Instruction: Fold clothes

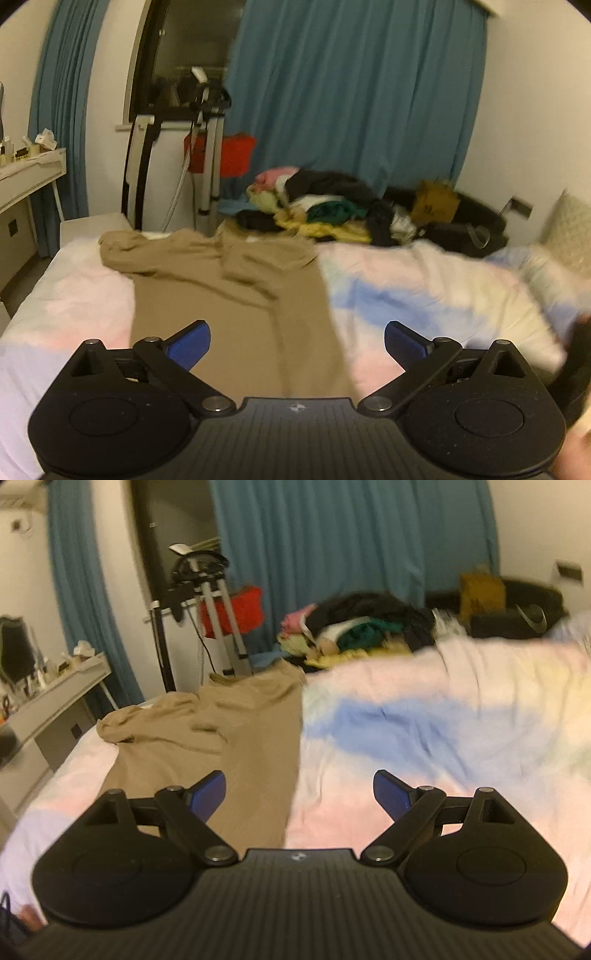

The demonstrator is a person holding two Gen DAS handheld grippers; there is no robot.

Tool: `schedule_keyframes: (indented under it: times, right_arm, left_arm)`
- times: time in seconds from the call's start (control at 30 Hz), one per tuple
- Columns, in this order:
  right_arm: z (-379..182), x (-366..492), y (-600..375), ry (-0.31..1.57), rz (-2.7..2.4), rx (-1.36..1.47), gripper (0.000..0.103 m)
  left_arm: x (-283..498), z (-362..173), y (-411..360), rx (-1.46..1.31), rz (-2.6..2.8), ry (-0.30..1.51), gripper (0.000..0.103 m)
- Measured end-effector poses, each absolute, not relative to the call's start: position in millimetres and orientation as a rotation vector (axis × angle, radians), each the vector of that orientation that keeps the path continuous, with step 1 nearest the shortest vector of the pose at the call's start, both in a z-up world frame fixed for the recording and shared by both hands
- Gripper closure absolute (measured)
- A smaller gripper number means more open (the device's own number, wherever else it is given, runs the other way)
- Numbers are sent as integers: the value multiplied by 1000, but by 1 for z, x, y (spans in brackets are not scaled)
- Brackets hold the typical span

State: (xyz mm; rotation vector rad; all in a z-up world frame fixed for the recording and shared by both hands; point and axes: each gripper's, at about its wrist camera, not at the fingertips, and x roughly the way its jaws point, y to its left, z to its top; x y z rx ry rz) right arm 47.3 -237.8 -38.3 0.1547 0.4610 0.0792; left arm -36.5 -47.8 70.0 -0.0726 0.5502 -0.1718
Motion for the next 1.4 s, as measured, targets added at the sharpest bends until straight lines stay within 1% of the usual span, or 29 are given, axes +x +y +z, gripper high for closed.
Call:
schedule_keyframes:
  times: [0.17,0.27,0.37,0.53,0.7,0.73,0.77,0.8,0.83,0.87,0.9,0.93,1.0,1.03,1.1,1.23,1.3,1.4]
  right_arm:
    - [-24,108,-173,386,208,-41,15]
    - [-39,154,-115,387,344,-177,15]
    - [-58,207,-60,437,423,-170,15]
    - [-78,303,25,465,580,-109,16]
    - [-102,356,117,470,714,-169,16]
    - [-108,363,131,478,713,-186,21]
    - [-114,370,141,490,701,-194,30]
    - [-118,378,150,504,688,-201,31]
    - [-122,384,158,513,664,-216,38]
    - [-125,388,163,519,619,-241,57]
    - [-125,393,163,522,572,-244,74]
    - [-123,396,158,523,539,-216,93]
    - [-116,399,146,506,497,-158,94]
    - [-109,393,136,458,512,-133,94]
    - [-92,376,113,349,519,-112,94]
    - [-64,358,42,233,413,13,95]
    - [-69,358,-1,231,324,94,95]
    - [-84,359,-65,252,179,215,95]
  left_arm:
    - [-3,41,-8,1,-117,551,2]
    - [-6,30,26,1,-96,497,2]
    - [-5,14,59,5,-22,469,2]
    - [24,-10,116,-158,123,475,2]
    - [41,-26,148,-227,221,436,4]
    - [41,-28,154,-252,236,427,4]
    - [41,-30,161,-280,247,419,4]
    - [42,-31,168,-309,259,411,4]
    - [43,-32,174,-333,267,408,4]
    - [44,-34,179,-354,276,409,4]
    - [46,-37,184,-371,285,415,4]
    - [44,-38,186,-384,285,428,4]
    - [37,-39,187,-410,281,456,4]
    - [34,-38,188,-420,269,467,4]
    - [23,-35,187,-421,237,446,5]
    - [2,-21,174,-382,211,376,5]
    - [-12,-13,169,-408,222,312,5]
    - [-17,-3,158,-394,228,270,5]
